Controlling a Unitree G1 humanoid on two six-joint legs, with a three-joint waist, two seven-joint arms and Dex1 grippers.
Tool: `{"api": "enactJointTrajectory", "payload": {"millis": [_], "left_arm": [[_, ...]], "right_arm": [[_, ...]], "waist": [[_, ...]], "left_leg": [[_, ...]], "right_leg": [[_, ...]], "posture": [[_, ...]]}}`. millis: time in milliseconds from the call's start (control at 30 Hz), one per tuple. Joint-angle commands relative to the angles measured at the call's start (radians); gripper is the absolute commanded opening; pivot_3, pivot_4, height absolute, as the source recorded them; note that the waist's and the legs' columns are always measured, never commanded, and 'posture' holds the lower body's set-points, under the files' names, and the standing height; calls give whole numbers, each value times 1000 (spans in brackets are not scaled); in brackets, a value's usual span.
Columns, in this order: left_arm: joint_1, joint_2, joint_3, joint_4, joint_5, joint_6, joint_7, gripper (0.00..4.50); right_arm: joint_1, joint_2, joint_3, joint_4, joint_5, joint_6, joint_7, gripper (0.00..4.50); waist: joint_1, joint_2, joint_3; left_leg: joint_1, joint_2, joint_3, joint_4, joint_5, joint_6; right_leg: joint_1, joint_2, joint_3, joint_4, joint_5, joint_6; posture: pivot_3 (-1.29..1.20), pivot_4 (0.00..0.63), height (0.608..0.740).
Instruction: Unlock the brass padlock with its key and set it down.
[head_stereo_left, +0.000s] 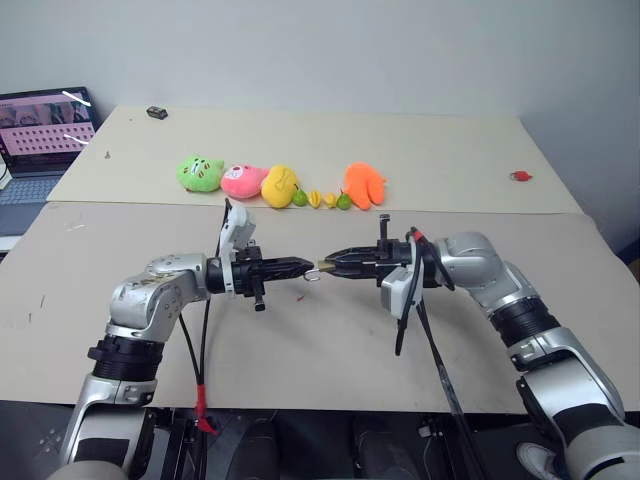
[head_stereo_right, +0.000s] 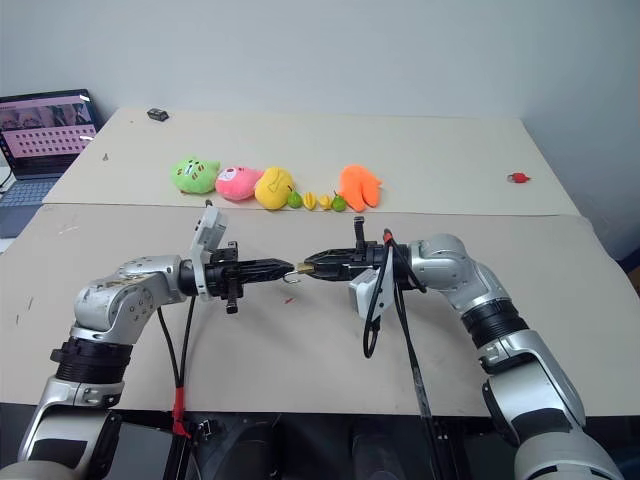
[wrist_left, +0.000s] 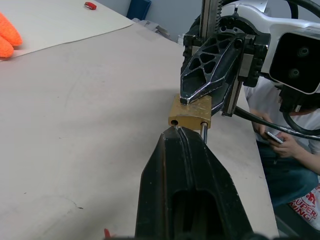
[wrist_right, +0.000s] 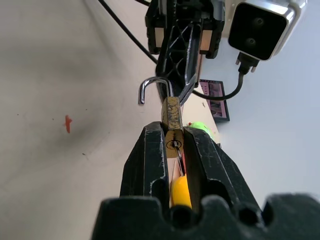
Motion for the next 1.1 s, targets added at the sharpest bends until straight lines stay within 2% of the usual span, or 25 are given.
{"api": "enactJointTrajectory", "payload": {"millis": [33, 267, 500, 667, 767, 833, 933, 1100], "left_arm": [[-12, -11, 2, -47, -24, 9, 4, 0], [-6, -21, 10, -58, -31, 18, 18, 0], [32, 34, 22, -42, 4, -16, 2, 0], [111, 154, 31, 23, 108, -183, -76, 0], [184, 283, 47, 108, 195, -378, -198, 0], [192, 308, 59, 170, 227, -493, -215, 0], [176, 294, 86, 215, 230, -579, -212, 0], [148, 212, 90, 127, 176, -518, -149, 0]], "right_arm": [[-58, 11, -56, -2, 25, 17, -48, 93], [-113, 8, -75, 94, -8, 4, -94, 93], [-97, 2, -54, 181, -84, -52, -125, 93], [-34, 37, -14, 169, -131, -72, -144, 93], [-27, 57, -1, 206, -207, -79, -191, 93], [-26, 65, 11, 215, -229, -88, -206, 93], [-17, 86, 33, 223, -237, -95, -209, 93], [-15, 124, 66, 234, -254, -89, -224, 93]], "waist": [[0, 0, 0], [1, 0, 0], [-2, 0, 0], [-9, 0, 0], [-19, 0, 0], [-20, 0, 0], [-9, 0, 1], [3, -1, 1]], "left_leg": [[0, 0, 0, 0, 0, 0], [0, 0, 0, 0, 0, 0], [0, 0, 0, 0, 0, 0], [0, 0, 0, -1, 0, 0], [1, 0, 0, -1, 0, 0], [1, 0, 1, -2, 0, 0], [2, 0, 1, -1, 0, 0], [2, 0, 1, -1, 0, 0]], "right_leg": [[0, 0, 0, 0, 0, 0], [0, 0, 0, 0, 0, 0], [0, 0, 0, 0, 0, 0], [-1, 0, 0, 1, 0, 0], [-1, 0, 0, 1, 0, -1], [-2, 0, 1, 4, -1, -2], [-2, 0, 0, 5, -2, -3], [-1, -1, 0, 5, -2, -2]], "posture": [[0, 150, 717], [0, 150, 717], [0, 150, 717], [0, 150, 717], [0, 150, 717], [0, 150, 717], [0, 150, 717], [0, 150, 717]]}}
